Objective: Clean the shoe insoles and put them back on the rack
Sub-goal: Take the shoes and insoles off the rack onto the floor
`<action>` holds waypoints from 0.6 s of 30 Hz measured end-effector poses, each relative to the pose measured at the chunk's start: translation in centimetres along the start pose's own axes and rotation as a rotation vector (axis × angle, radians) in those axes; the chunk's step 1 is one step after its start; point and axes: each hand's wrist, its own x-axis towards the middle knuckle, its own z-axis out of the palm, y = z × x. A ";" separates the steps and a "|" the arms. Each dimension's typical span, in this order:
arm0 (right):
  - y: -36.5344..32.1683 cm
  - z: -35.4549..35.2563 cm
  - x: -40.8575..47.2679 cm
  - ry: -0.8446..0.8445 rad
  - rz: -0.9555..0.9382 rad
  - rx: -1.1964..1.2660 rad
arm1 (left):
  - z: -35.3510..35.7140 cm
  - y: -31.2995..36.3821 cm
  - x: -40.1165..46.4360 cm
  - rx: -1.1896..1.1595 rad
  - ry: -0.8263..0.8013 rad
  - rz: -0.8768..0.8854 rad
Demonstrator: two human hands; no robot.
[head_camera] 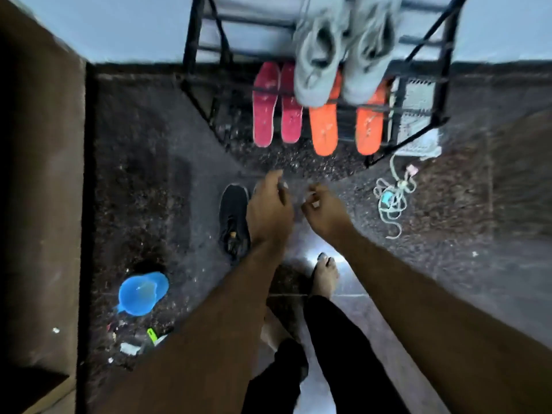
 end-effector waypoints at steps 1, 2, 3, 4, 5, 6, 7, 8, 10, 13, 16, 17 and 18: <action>-0.6 -1.6 0.0 0.049 -0.022 0.026 | -0.9 1.9 0.7 -0.020 0.035 0.044; -1.4 -3.5 0.0 0.107 -0.044 0.053 | -1.9 4.1 1.4 -0.023 0.068 0.099; -2.1 -5.3 0.0 0.175 -0.074 0.073 | -2.7 6.0 2.2 -0.005 0.086 0.155; -3.0 -7.1 0.0 0.251 -0.107 0.078 | -3.4 7.8 2.9 0.015 0.088 0.208; -3.7 -8.8 0.2 0.314 -0.145 0.068 | -3.9 9.5 3.7 0.034 0.075 0.257; -4.4 -10.1 0.6 0.355 -0.174 0.044 | -4.1 10.7 4.5 0.052 0.051 0.294; -5.1 -11.6 1.2 0.385 -0.200 0.023 | -4.0 11.8 5.5 0.063 0.020 0.332; -5.8 -13.0 1.9 0.404 -0.217 0.007 | -3.7 12.6 6.4 0.068 -0.028 0.366; -6.9 -15.4 3.6 0.410 -0.268 -0.022 | -2.7 13.9 8.4 0.044 -0.124 0.381; -7.7 -17.7 6.9 0.304 -0.312 -0.127 | -1.4 15.0 11.3 0.052 -0.144 0.344; -7.5 -18.1 10.4 0.125 -0.273 -0.297 | -0.7 14.9 13.5 0.166 -0.218 0.271; -7.3 -17.8 11.2 0.083 -0.276 -0.359 | -0.4 14.6 13.9 0.191 -0.240 0.233; -6.9 -17.6 12.0 0.056 -0.276 -0.409 | -0.1 14.4 14.3 0.209 -0.249 0.215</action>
